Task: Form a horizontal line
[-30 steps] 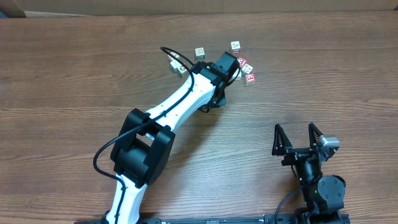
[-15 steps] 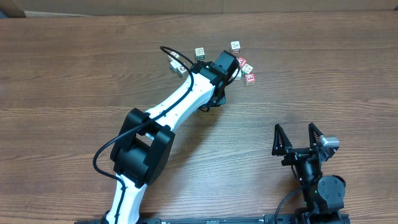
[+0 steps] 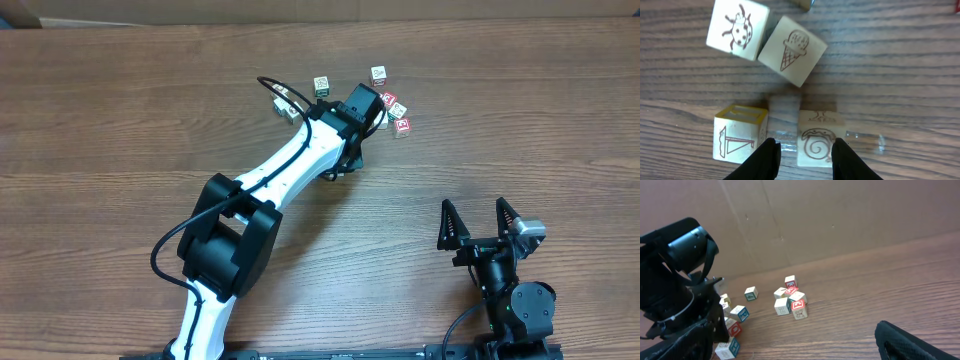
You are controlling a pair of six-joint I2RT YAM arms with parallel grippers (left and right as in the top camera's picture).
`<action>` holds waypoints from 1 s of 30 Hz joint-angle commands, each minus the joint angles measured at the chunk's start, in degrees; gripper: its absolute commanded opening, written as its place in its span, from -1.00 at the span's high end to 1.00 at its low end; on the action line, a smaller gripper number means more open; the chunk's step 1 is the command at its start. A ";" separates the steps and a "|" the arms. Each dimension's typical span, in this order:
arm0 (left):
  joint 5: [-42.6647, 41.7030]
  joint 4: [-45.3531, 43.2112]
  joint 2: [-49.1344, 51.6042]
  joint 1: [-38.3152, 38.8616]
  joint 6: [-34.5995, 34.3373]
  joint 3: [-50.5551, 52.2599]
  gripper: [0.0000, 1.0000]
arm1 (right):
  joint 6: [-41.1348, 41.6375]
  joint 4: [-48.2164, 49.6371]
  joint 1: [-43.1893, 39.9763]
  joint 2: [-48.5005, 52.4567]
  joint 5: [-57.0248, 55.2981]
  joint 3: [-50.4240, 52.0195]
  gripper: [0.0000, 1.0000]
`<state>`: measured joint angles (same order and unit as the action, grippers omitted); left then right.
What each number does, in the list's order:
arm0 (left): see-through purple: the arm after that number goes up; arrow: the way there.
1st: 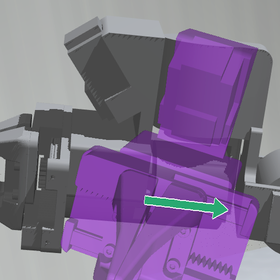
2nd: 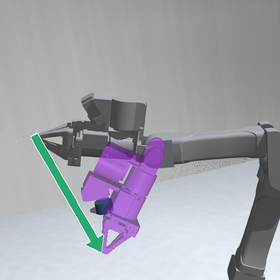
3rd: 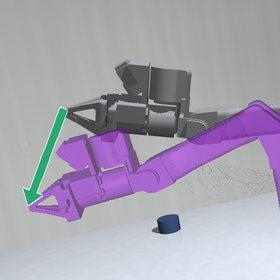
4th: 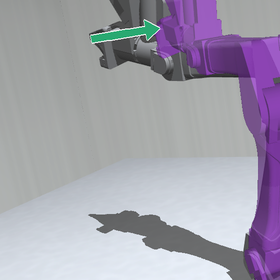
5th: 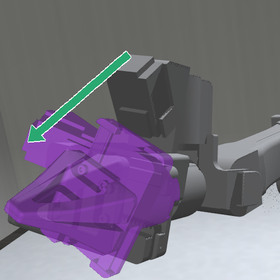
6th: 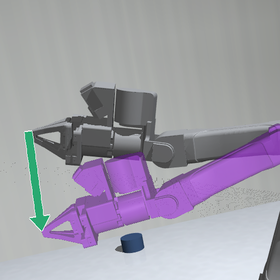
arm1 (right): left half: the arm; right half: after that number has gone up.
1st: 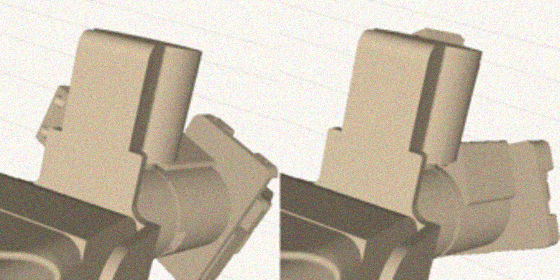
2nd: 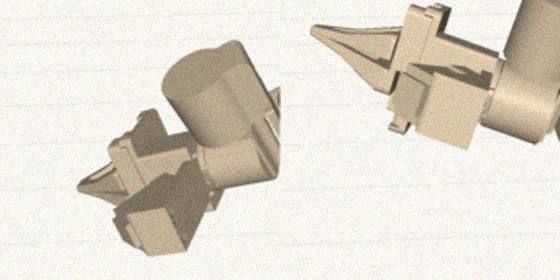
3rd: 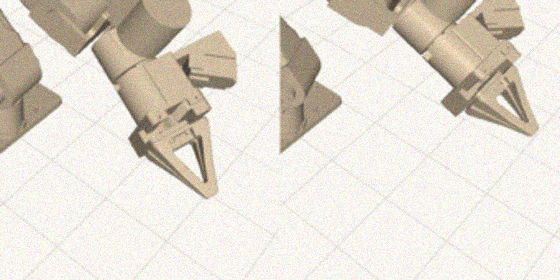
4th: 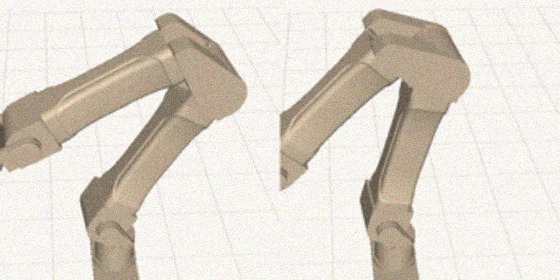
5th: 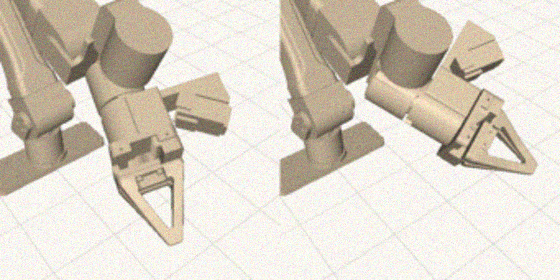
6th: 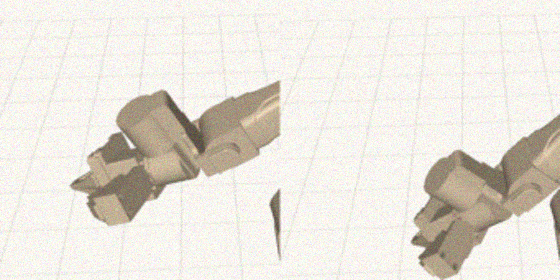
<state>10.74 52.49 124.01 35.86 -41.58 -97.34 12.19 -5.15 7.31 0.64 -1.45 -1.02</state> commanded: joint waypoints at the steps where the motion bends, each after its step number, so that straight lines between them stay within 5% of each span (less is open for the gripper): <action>1: -0.26 -0.39 1.36 -0.26 0.90 0.98 0.38 | -0.20 0.33 0.11 -0.13 0.28 0.57 -1.00; 13: -0.20 0.20 -0.74 -0.20 2.58 -3.45 0.24 | -0.20 0.33 0.11 -0.15 0.28 0.57 -1.00; 19: -0.24 -0.04 -5.16 -0.09 3.06 -5.46 -0.84 | -0.20 0.33 0.11 -0.15 0.28 0.57 -1.00; 30: -0.22 0.42 -5.27 1.66 4.33 -5.46 -0.79 | -0.20 0.33 0.11 -0.13 0.28 0.57 -1.00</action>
<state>10.55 53.32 119.96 36.51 -38.68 -101.51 12.16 -5.17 7.33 0.64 -1.43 -1.02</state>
